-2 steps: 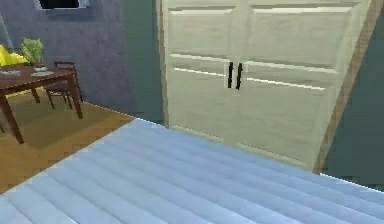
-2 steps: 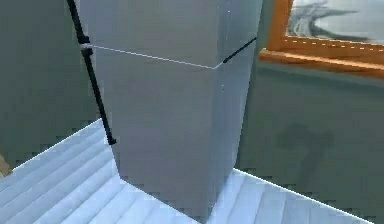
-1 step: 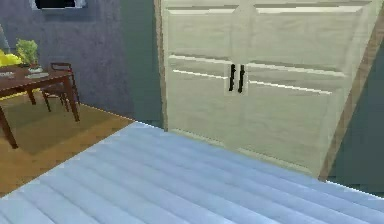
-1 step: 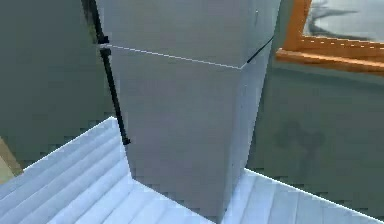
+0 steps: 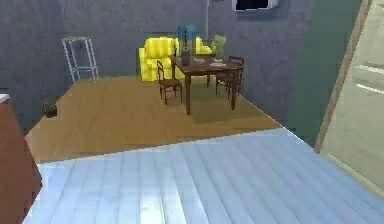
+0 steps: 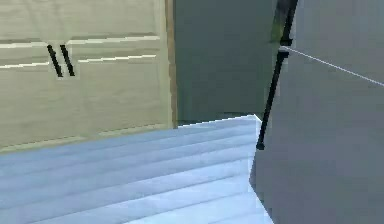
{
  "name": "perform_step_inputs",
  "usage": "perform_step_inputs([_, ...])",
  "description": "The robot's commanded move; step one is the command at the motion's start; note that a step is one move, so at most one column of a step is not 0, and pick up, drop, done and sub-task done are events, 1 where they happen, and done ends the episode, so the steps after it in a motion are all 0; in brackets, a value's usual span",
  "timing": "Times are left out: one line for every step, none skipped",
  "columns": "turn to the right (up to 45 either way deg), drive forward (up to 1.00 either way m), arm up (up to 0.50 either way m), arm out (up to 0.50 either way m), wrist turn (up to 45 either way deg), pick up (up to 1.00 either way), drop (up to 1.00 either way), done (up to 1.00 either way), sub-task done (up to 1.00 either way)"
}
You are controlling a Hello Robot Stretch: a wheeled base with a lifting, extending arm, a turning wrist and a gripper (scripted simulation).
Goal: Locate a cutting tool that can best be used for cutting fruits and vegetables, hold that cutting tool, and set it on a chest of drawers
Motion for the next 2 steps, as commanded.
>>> perform_step_inputs([-45.0, 0.00, 0.00, 0.00, 0.0, 0.00, 0.00, 0.00, 0.00])
perform_step_inputs([-12.0, 0.00, 0.00, 0.00, 0.0, 0.00, 0.00, 0.00, 0.00])
